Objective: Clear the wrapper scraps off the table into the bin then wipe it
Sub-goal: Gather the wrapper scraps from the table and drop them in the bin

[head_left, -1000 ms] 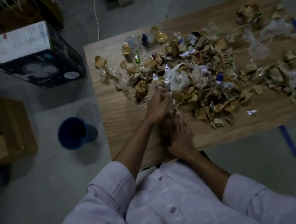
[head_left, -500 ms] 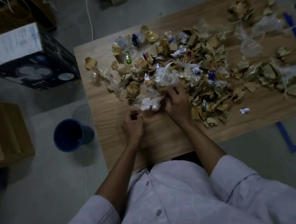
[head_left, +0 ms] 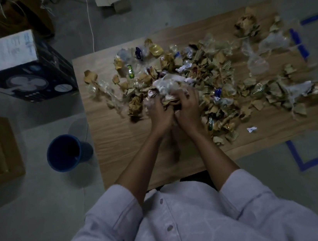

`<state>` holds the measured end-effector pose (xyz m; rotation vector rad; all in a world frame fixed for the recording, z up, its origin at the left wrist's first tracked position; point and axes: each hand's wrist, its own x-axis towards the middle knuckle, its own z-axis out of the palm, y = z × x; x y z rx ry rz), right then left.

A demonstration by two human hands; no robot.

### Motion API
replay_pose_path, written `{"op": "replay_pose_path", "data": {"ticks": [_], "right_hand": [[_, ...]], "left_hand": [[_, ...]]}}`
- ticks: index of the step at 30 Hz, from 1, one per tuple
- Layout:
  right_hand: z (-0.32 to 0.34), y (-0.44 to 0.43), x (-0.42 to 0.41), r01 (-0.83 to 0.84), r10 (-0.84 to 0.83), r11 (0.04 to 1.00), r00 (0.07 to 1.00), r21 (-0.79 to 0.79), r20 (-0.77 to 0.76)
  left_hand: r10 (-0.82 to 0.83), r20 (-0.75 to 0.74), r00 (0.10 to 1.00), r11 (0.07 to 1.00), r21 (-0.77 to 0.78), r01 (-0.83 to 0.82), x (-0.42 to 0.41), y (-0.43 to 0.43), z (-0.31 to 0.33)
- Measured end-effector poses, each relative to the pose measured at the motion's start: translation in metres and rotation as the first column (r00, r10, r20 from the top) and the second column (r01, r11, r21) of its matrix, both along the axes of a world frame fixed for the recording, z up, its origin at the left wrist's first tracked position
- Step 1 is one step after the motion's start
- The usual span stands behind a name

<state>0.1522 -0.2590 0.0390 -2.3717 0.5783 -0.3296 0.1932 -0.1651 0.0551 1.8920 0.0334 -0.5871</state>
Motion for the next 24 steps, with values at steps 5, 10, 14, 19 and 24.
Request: {"op": "replay_pose_path", "data": {"ticks": [5, 10, 14, 19, 24], "right_hand": [[0.014, -0.032, 0.002, 0.168, -0.156, 0.984, 0.969, -0.053, 0.19], [-0.016, -0.039, -0.004, 0.088, -0.093, 0.996, 0.942, -0.031, -0.323], [0.008, -0.036, -0.005, 0.165, -0.176, 0.982, 0.975, -0.09, -0.132], [0.002, -0.019, -0.005, 0.034, -0.05, 0.998, 0.939, -0.054, -0.339], [0.015, 0.002, 0.001, 0.059, -0.074, 0.987, 0.992, -0.15, -0.097]], "left_hand": [[-0.175, 0.118, 0.977, 0.977, -0.106, 0.187, 0.008, -0.034, 0.02], [-0.535, 0.078, 0.841, 0.788, 0.405, 0.464, 0.005, -0.036, -0.032], [-0.417, 0.236, 0.878, 0.896, 0.272, 0.352, 0.008, -0.035, -0.008], [-0.469, 0.163, 0.868, 0.858, 0.318, 0.404, 0.02, -0.02, -0.002], [-0.125, 0.312, 0.942, 0.974, 0.217, 0.057, 0.023, 0.018, 0.016]]}}
